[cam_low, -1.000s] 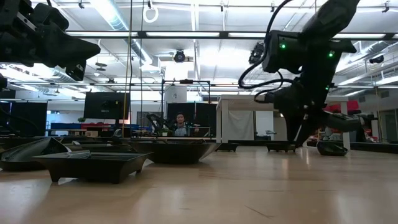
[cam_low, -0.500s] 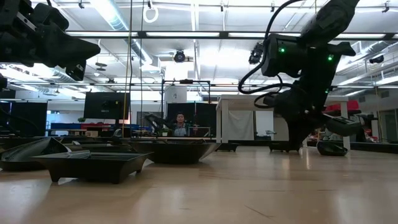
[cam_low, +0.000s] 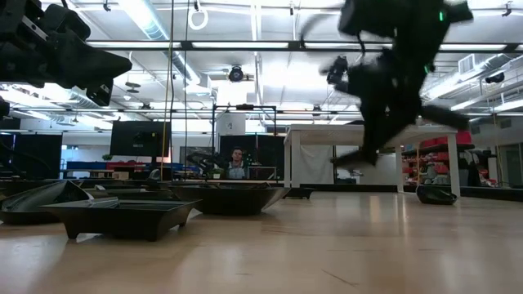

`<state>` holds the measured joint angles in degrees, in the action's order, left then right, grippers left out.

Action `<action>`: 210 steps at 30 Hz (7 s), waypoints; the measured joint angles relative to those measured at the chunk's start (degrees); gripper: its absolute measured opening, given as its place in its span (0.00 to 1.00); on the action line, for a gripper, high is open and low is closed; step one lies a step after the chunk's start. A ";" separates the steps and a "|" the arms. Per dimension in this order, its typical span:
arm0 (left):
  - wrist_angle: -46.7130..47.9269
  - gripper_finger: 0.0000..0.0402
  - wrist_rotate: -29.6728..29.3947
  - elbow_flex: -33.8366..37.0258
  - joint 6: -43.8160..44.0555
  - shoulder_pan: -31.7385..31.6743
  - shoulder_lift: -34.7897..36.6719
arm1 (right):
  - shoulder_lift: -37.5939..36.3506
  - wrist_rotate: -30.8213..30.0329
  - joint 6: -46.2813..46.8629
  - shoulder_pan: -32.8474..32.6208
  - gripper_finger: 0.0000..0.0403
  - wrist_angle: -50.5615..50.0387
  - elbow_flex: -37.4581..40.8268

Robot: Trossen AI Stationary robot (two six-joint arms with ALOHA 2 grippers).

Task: Pick & Place Mini shaped plates
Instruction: Stack the black square plate on the black square plate on the shelf, then stack the black drop shaped plate on the black drop shaped plate on the shelf

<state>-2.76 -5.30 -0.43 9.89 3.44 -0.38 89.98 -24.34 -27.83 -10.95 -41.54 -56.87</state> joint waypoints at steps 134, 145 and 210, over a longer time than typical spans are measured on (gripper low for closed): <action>0.15 0.08 1.03 0.00 0.85 0.02 0.02 | -23.55 14.29 78.37 13.16 0.28 0.03 26.12; 0.13 0.08 1.03 0.00 0.87 0.02 0.02 | -23.55 17.77 77.57 16.63 0.19 8.05 30.82; 0.00 0.08 0.39 0.00 0.22 0.01 0.02 | 6.81 25.38 15.07 50.63 0.00 -1.03 -30.57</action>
<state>-2.77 -4.91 -0.43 10.11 3.46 -0.36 96.79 1.04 -12.75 39.68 -42.57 -87.44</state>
